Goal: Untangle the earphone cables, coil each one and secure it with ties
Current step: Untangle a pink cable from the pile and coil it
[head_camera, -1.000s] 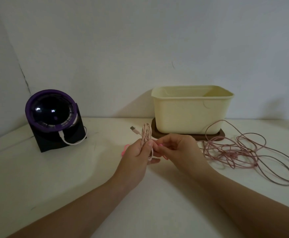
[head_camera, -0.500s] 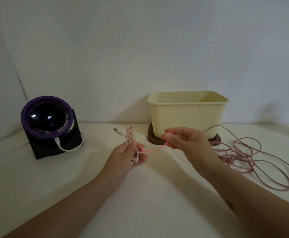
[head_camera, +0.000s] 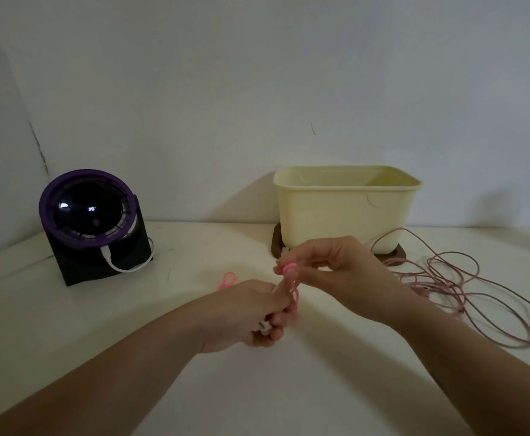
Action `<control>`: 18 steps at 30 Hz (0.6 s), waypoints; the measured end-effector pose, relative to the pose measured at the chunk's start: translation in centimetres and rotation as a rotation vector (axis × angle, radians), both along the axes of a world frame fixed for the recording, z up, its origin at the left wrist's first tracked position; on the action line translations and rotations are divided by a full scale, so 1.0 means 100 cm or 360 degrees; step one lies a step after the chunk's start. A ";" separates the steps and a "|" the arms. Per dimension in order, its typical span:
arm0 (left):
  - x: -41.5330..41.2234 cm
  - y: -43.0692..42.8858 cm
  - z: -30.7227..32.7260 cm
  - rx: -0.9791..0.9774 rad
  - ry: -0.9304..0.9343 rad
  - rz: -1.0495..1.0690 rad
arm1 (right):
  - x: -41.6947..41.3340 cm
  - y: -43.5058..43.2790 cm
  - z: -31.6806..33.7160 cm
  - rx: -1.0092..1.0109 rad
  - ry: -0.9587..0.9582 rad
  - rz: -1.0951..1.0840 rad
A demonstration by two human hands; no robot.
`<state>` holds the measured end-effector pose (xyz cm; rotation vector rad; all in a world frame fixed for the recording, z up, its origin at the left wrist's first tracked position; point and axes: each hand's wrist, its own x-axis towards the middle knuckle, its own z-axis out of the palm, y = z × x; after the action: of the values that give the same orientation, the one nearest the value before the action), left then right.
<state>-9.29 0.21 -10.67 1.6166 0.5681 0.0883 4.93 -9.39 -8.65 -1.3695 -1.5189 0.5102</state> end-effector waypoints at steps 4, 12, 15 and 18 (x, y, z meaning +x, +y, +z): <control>0.001 -0.004 0.001 0.0002 0.0174 -0.0098 | -0.010 -0.002 0.000 0.0011 -0.0290 0.0054; 0.002 -0.001 -0.001 0.0015 0.0153 -0.0293 | -0.011 0.003 -0.008 -0.0006 -0.0082 0.0035; 0.005 -0.001 -0.002 0.0161 0.0067 -0.0291 | -0.011 0.006 -0.009 -0.0040 0.0021 0.0028; 0.003 -0.001 0.000 0.0311 -0.0019 -0.0261 | -0.005 0.007 -0.013 -0.0159 0.0208 0.0039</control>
<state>-9.02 0.15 -10.67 1.8457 0.4259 0.0318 4.41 -8.67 -9.94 -1.3675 -1.4212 0.6856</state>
